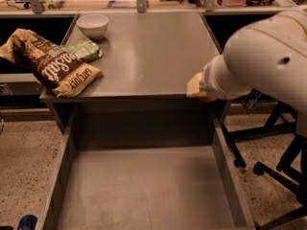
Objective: Pick orange from top drawer and place on counter
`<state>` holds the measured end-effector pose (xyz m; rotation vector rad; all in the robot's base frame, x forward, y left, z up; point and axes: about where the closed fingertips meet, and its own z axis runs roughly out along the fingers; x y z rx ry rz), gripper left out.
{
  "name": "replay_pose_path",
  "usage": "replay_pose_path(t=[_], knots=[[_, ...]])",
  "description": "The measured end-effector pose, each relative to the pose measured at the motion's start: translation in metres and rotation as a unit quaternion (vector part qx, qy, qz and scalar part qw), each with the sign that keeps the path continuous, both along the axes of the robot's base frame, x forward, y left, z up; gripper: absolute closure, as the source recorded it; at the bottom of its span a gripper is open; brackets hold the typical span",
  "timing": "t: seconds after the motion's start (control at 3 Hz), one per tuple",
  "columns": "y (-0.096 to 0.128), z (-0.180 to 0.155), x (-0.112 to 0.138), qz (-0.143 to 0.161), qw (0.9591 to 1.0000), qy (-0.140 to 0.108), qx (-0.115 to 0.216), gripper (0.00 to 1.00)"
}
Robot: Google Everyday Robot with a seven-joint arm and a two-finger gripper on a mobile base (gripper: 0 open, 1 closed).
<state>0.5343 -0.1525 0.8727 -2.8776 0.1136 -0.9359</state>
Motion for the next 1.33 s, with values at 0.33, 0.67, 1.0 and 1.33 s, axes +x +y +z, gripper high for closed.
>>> replay_pose_path(t=[0.33,0.67,1.0,1.33], knots=[[0.035,0.024,0.05,0.066,0.9975,-0.02,0.011,1.0],[0.038,0.036,0.055,0.071,0.9969,-0.033,0.012,1.0],[0.038,0.035,0.054,0.071,0.9969,-0.032,0.012,1.0],[0.05,0.03,0.079,0.1,0.9941,-0.04,0.005,1.0]])
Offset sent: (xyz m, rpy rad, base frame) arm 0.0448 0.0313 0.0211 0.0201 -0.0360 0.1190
